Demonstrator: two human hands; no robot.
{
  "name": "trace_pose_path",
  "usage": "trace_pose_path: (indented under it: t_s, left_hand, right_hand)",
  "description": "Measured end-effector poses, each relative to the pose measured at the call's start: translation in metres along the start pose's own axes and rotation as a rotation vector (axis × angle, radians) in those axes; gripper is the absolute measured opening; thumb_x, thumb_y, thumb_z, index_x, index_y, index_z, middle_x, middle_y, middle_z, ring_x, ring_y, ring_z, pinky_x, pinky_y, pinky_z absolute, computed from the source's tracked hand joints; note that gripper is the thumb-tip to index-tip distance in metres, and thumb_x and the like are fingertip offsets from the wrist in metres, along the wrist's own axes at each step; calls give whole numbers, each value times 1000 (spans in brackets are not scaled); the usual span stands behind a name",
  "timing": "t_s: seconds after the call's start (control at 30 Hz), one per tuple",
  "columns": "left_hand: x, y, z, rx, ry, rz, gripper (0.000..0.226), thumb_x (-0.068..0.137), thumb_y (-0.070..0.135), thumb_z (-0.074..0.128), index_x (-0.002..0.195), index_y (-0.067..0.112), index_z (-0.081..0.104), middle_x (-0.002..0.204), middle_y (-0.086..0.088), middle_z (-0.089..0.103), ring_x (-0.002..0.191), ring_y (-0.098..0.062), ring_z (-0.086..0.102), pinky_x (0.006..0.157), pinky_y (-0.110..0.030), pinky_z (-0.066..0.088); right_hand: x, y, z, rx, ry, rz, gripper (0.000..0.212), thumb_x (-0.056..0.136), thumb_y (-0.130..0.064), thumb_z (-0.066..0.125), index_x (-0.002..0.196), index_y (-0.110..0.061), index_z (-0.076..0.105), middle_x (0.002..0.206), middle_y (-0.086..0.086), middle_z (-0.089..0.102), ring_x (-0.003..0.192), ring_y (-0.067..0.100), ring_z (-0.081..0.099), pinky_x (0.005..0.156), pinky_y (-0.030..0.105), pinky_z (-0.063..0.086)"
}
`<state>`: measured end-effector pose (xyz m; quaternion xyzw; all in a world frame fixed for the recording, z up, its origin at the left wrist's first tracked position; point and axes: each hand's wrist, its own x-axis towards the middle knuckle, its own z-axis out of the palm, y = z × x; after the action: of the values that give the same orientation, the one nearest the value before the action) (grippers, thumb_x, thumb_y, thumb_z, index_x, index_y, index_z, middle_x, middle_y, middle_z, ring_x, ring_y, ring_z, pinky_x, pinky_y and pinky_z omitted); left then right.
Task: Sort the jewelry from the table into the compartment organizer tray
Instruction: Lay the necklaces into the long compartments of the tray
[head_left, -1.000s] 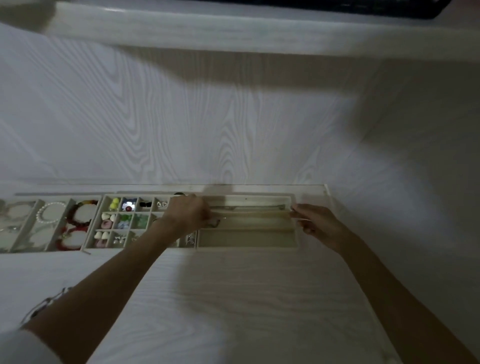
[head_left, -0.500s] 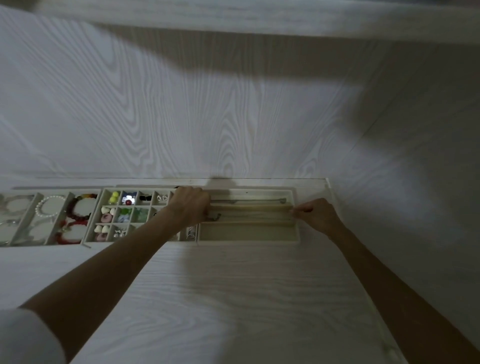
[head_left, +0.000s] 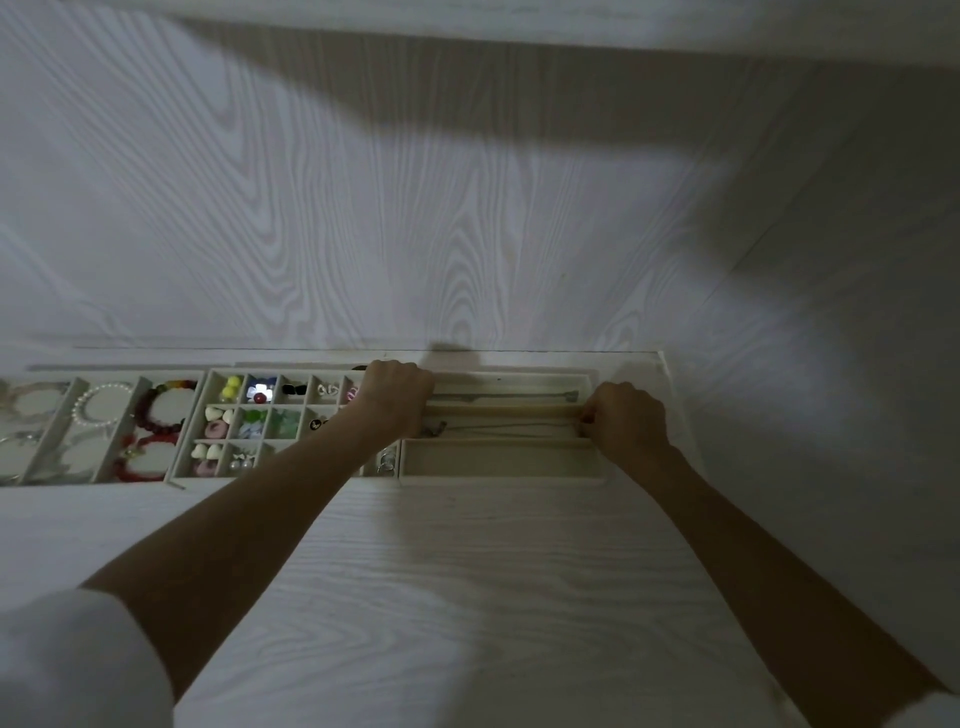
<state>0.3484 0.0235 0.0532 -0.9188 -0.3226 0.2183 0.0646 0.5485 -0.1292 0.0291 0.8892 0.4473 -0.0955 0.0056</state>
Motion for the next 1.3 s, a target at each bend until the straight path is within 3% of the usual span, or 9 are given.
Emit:
trace_pose_path:
  t_s: [0.27, 0.5, 0.57, 0.63, 0.73, 0.9, 1.0, 1.17, 1.3]
  left_hand:
    - [-5, -10, 8, -155, 12, -8, 30, 87, 32, 59, 111, 13, 60, 109, -6, 64, 101, -25, 62, 84, -35, 46]
    - [-27, -32, 12, -283, 103, 183, 32, 93, 25, 52, 123, 28, 62, 116, 2, 60, 110, -16, 51, 89, -30, 41]
    - [-34, -36, 14, -166, 141, 289, 37, 93, 28, 49, 130, 31, 56, 124, 1, 53, 113, -16, 44, 92, -29, 36]
    - [-38, -38, 18, -70, 184, 359, 39, 94, 34, 46, 132, 31, 54, 131, 0, 50, 113, -18, 44, 95, -31, 35]
    - [-40, -35, 18, 57, 120, 366, 43, 97, 40, 35, 138, 33, 45, 137, -1, 44, 119, -19, 41, 100, -33, 33]
    - [-39, -24, 12, 167, 17, 378, 45, 100, 40, 29, 144, 35, 32, 139, -5, 39, 123, -21, 37, 100, -33, 32]
    - [-39, -23, 13, 188, -8, 356, 44, 100, 39, 28, 140, 28, 43, 135, -6, 43, 120, -21, 40, 98, -34, 34]
    - [-37, -24, 15, 170, -3, 325, 44, 100, 39, 25, 133, 25, 51, 128, -5, 49, 115, -21, 43, 94, -34, 35]
    - [-33, -18, 10, 150, 41, 285, 47, 101, 37, 23, 117, 17, 62, 124, -5, 53, 115, -21, 45, 95, -35, 36]
  right_hand:
    - [-7, 18, -15, 170, 35, -153, 23, 91, -18, 54, 107, -21, 71, 100, 5, 66, 96, 23, 59, 68, 25, 38]
    - [-15, 36, -14, -206, -102, -392, 48, 89, -7, 49, 131, -31, 54, 141, 7, 39, 128, 28, 34, 95, 36, 33]
    - [-21, 35, -12, -215, -70, -443, 51, 81, -3, 60, 125, -29, 60, 145, 14, 38, 132, 36, 35, 99, 44, 34]
    - [-23, 35, -5, -242, -30, -496, 57, 57, 5, 78, 104, -25, 73, 130, 22, 54, 115, 47, 52, 86, 55, 45]
    - [-24, 37, 0, -314, 0, -491, 63, 35, 3, 87, 90, -27, 77, 117, 22, 63, 100, 46, 62, 72, 56, 52]
    - [-29, 29, -8, -301, -31, -437, 51, 84, -5, 57, 128, -31, 57, 155, 13, 22, 141, 36, 21, 109, 49, 22]
    - [-28, 31, -6, -242, -5, -423, 48, 68, 5, 69, 108, -23, 72, 140, 23, 45, 128, 46, 41, 99, 57, 35]
    - [-23, 32, -1, -289, 63, -439, 50, 36, 3, 85, 78, -23, 77, 113, 22, 65, 100, 43, 63, 74, 54, 52]
    - [-21, 29, 1, -259, 62, -429, 46, 40, 4, 85, 78, -20, 77, 117, 23, 63, 105, 45, 61, 80, 56, 49]
